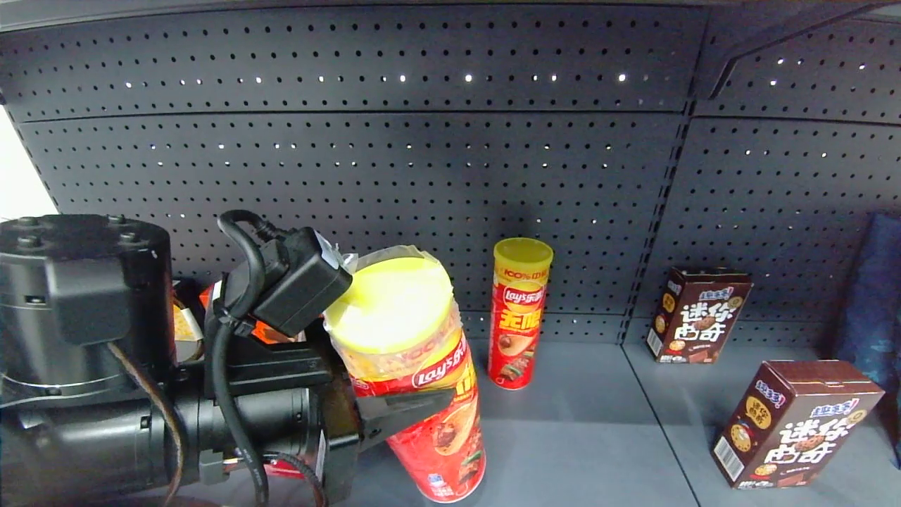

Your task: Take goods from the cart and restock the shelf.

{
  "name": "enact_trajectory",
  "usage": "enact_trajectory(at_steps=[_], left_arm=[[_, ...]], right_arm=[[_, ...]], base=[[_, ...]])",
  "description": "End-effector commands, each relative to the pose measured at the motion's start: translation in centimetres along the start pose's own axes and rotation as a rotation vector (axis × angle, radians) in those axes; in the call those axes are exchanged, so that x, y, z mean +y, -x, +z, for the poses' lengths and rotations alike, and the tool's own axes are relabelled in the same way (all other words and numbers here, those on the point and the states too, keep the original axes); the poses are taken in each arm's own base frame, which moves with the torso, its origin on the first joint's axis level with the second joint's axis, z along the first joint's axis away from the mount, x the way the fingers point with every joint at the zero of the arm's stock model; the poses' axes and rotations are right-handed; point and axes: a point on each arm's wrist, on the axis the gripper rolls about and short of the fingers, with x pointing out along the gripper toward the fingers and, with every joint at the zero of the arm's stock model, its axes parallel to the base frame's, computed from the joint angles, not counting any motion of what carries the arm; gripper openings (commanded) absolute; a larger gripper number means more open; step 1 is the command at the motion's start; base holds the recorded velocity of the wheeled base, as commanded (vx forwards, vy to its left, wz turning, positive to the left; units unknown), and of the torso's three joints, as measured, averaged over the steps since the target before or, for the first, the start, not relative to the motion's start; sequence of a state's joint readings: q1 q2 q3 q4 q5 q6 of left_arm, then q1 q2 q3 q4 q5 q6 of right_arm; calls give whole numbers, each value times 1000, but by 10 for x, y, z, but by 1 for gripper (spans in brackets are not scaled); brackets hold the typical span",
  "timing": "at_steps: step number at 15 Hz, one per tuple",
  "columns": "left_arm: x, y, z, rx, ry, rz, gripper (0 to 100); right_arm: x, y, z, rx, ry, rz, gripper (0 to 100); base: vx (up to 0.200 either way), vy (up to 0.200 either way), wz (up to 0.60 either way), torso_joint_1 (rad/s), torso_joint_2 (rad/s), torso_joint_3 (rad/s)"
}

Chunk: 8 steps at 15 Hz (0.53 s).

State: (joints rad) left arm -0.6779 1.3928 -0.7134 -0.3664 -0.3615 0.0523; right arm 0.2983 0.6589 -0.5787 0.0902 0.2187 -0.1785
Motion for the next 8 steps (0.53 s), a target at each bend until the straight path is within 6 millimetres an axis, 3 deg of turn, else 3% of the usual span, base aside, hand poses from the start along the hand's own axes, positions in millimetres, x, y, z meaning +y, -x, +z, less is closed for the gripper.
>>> enact_trajectory(at_steps=[1,2,4,6,7,8], left_arm=[[4,0,0,2,7,14,0],[8,2,0,-3,12,27,0],[12,4,-2,3,21,44,0],[12,5,0,-3,19,38,0],[12,4,2,-9,21,34,0],[12,4,2,-9,21,34,0]], right_arm=[[-1,-54,7,120,11,149,100],[1,-78,17,115,22,201,100],[5,-106,24,149,26,250,100],[6,-123,26,174,24,265,100],[10,-144,34,179,31,296,100],[10,-144,34,179,31,296,100]], base=[[0,0,0,0,0,0],[0,0,0,0,0,0],[0,0,0,0,0,0],[0,0,0,0,0,0],[0,0,0,0,0,0],[0,0,0,0,0,0]])
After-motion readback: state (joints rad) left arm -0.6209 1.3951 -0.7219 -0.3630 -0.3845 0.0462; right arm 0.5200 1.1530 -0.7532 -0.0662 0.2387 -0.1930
